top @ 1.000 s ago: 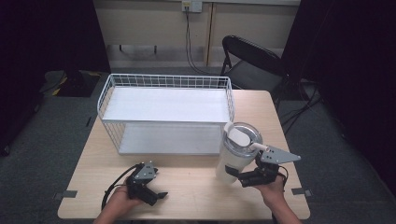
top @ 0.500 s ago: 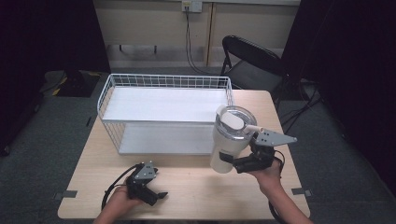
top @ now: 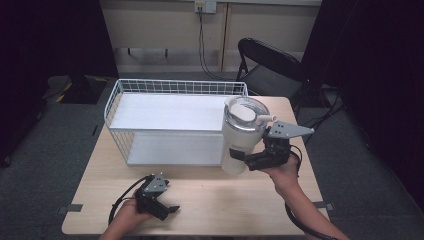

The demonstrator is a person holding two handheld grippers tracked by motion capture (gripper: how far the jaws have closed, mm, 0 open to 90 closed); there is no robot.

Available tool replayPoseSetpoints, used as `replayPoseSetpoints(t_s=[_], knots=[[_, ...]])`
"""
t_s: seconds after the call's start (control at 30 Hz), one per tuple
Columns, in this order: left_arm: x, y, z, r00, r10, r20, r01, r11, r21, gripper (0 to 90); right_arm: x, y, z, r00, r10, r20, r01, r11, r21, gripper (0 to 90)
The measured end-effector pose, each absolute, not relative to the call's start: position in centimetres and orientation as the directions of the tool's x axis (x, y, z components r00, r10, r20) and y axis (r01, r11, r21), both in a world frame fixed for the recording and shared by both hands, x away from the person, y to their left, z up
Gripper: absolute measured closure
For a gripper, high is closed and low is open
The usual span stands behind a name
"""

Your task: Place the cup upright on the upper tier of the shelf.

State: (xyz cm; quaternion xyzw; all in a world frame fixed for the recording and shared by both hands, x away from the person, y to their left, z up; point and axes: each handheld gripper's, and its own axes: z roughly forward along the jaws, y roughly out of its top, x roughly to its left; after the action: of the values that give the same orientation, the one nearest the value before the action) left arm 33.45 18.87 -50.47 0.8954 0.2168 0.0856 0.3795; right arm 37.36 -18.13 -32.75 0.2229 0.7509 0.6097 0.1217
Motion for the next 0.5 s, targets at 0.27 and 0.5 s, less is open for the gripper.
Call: replayPoseSetpoints(t_s=[0.27, 0.5], knots=[[33.5, 18.9, -50.5, 0.891, 0.453, -0.011, 0.323, -0.618, 0.717, 3.7, 38.2, -17.4, -30.7, -0.875, 0.476, 0.088, 0.179, 0.148, 0.973, 9.7], [33.4, 18.9, -50.5, 0.89, 0.455, -0.013, 0.325, -0.614, 0.719, 3.7, 38.8, -16.9, -29.3, -0.874, 0.478, 0.085, 0.185, 0.168, 0.968, 9.7]])
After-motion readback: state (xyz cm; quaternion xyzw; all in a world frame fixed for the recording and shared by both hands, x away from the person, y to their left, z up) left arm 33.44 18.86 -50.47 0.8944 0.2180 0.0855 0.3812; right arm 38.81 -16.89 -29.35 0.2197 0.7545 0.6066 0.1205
